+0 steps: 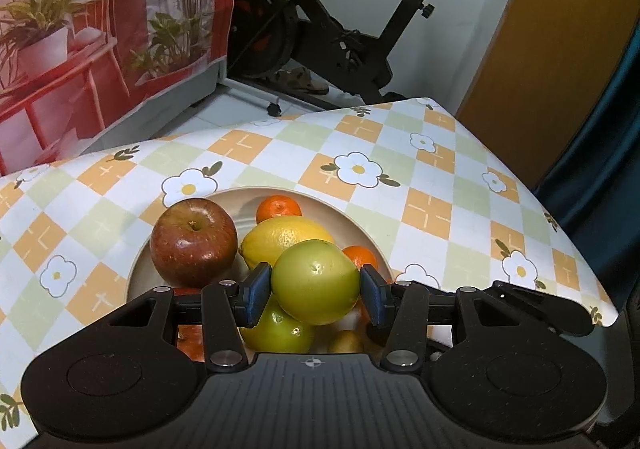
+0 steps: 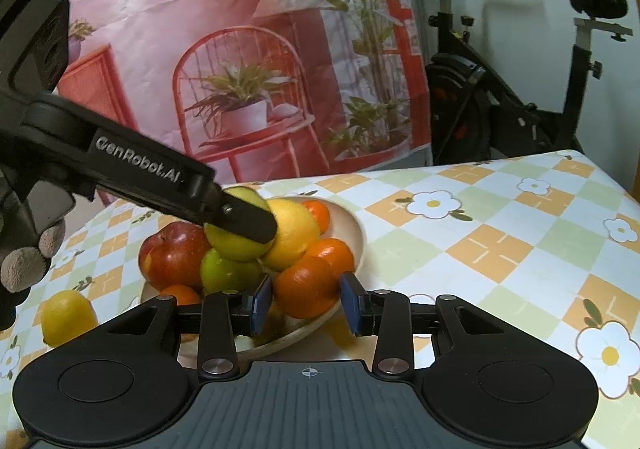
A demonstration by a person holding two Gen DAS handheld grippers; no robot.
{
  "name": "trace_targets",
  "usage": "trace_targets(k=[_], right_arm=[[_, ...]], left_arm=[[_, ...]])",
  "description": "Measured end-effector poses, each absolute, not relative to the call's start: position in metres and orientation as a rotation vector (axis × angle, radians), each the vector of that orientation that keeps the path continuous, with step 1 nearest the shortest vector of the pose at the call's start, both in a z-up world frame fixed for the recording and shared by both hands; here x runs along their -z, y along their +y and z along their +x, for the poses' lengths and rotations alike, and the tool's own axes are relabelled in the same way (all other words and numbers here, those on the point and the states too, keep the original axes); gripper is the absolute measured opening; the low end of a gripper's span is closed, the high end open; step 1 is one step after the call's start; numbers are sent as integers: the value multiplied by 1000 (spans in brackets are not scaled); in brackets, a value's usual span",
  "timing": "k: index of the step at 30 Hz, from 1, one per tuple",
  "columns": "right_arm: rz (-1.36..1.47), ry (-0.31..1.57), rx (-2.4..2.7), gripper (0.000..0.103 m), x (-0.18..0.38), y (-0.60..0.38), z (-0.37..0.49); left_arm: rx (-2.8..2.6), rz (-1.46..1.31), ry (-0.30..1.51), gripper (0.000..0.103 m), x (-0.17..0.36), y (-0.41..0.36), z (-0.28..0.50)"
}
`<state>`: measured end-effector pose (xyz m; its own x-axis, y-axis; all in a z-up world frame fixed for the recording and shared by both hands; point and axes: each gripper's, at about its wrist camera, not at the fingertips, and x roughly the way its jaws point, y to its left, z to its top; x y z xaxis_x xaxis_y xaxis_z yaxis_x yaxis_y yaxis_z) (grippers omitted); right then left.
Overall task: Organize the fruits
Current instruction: 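Carry the green apple and tangerine onto the plate and open both grippers, then move both grippers to the yellow grapefruit on the table from either side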
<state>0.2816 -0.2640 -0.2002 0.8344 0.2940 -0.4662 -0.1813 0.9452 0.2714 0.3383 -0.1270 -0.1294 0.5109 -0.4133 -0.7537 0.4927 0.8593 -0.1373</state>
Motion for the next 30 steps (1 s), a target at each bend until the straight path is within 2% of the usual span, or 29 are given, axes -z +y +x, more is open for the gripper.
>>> trace_targets(k=[19,30], right_arm=[[208,538,-254,37,198,-258,263],[206,554,-278,37,187,-240,247]], left_arm=[[557,71,819,51,110,-116,328],[488,79,743,51,91,-49,304]])
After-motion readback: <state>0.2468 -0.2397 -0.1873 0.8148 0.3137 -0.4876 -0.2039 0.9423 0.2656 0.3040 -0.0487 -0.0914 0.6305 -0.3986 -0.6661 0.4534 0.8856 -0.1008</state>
